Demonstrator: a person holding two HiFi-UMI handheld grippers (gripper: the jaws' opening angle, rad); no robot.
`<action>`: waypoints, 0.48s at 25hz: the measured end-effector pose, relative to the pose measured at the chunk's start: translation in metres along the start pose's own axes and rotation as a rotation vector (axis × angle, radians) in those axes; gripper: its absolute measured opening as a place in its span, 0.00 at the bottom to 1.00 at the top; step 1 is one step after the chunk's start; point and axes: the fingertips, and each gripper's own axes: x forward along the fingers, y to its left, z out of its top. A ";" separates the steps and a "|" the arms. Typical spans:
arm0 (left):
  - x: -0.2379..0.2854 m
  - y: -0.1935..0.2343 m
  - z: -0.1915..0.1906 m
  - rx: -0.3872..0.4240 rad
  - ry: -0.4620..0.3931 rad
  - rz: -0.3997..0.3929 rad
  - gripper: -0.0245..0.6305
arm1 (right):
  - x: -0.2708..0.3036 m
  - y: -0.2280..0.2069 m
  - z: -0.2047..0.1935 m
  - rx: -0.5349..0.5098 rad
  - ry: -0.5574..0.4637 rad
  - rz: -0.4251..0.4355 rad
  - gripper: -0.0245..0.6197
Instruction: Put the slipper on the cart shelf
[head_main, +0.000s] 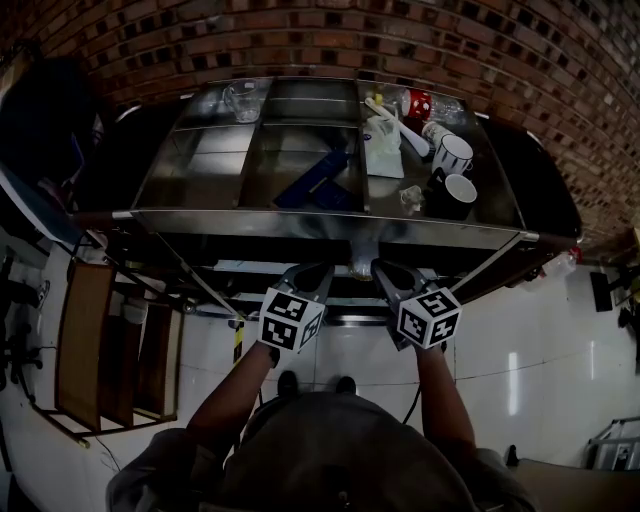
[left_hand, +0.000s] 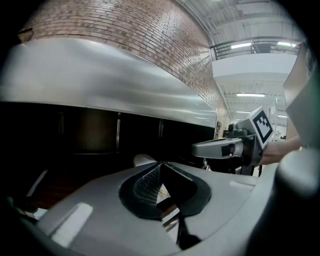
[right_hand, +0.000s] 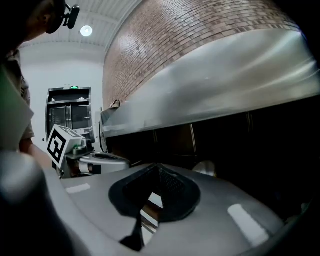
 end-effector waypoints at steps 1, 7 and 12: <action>-0.001 -0.001 0.002 0.001 0.000 -0.004 0.05 | -0.001 0.002 0.003 -0.005 -0.004 0.004 0.04; -0.002 -0.003 0.009 0.016 -0.004 -0.017 0.05 | -0.004 0.007 0.009 -0.006 -0.020 0.005 0.04; -0.002 -0.004 0.009 0.020 -0.001 -0.020 0.05 | -0.006 0.008 0.008 -0.002 -0.022 0.002 0.04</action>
